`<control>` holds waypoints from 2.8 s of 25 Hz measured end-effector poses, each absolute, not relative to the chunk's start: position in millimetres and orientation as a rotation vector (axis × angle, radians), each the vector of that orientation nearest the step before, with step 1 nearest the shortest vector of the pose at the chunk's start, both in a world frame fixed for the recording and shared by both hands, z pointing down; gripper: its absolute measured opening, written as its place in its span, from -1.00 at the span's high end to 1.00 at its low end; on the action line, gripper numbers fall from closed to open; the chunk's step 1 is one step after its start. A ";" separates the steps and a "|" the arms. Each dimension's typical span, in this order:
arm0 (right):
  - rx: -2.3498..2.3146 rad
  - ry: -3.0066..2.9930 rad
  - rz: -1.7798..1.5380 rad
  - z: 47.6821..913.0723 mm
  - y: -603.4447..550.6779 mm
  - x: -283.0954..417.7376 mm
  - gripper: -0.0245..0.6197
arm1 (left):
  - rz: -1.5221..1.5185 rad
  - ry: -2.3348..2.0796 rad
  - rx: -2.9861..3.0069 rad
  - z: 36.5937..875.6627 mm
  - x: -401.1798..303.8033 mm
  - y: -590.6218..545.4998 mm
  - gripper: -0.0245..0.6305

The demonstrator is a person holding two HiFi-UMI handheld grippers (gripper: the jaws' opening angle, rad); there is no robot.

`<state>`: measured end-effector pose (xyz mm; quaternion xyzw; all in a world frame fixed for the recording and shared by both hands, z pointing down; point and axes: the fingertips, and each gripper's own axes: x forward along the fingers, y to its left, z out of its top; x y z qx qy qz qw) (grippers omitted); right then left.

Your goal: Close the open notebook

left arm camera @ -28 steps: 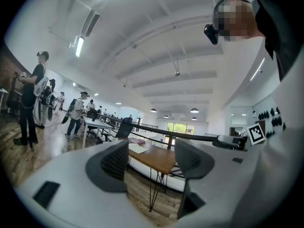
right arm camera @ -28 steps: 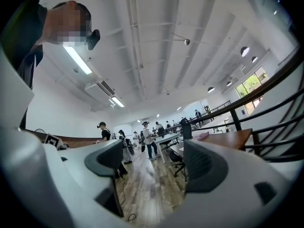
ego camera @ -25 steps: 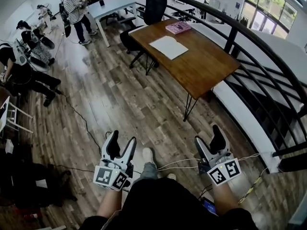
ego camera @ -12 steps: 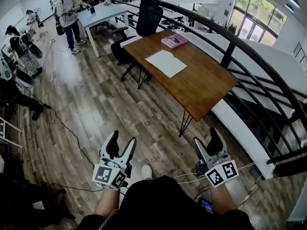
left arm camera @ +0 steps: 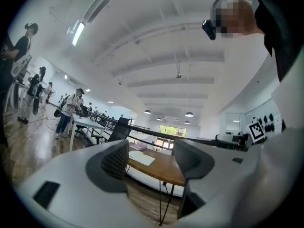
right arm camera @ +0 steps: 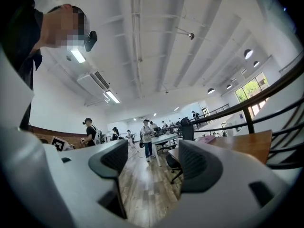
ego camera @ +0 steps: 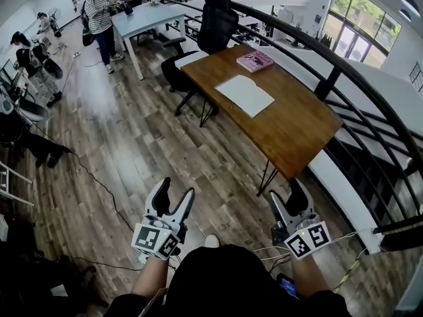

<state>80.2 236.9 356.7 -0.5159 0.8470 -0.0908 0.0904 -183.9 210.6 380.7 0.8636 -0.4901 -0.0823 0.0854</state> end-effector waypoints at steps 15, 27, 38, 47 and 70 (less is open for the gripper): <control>-1.536 2.555 -0.328 381.1 164.3 88.2 -0.01 | -0.184 -1.478 2.519 403.3 -185.0 151.7 0.03; -1.395 2.627 -0.292 362.1 20.2 117.7 0.02 | -0.199 -1.581 2.498 383.1 -152.6 38.1 0.03; -1.320 2.667 -0.305 364.3 -84.5 157.4 0.04 | -0.224 -1.635 2.455 383.9 -105.8 -53.5 0.03; -1.284 2.736 -0.377 380.0 -129.5 169.7 0.05 | -0.188 -1.643 2.381 400.3 -83.2 -79.3 0.03; -1.504 2.817 -0.446 450.8 -288.1 144.4 0.01 | -0.048 -1.548 2.442 442.5 -112.8 -233.4 0.04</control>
